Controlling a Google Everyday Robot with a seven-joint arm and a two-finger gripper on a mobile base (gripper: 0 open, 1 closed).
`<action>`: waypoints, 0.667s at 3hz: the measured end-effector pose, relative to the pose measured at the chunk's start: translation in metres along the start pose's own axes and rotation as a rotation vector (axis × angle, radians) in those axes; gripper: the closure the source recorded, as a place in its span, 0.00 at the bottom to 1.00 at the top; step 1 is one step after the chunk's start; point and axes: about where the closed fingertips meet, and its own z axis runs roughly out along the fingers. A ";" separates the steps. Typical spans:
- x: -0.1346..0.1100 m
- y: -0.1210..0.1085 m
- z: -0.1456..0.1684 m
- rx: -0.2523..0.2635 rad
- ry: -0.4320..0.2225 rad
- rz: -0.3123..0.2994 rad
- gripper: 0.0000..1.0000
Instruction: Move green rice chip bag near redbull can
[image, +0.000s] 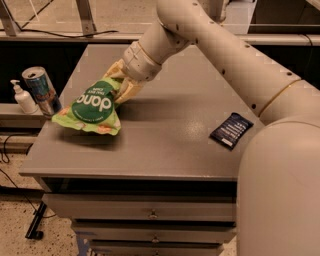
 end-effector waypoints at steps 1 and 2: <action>0.000 0.000 0.000 0.001 -0.001 0.000 1.00; -0.002 -0.009 0.006 0.038 -0.008 0.016 1.00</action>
Offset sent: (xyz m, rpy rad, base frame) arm 0.0132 0.0207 0.0065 0.0763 -0.0130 -0.0912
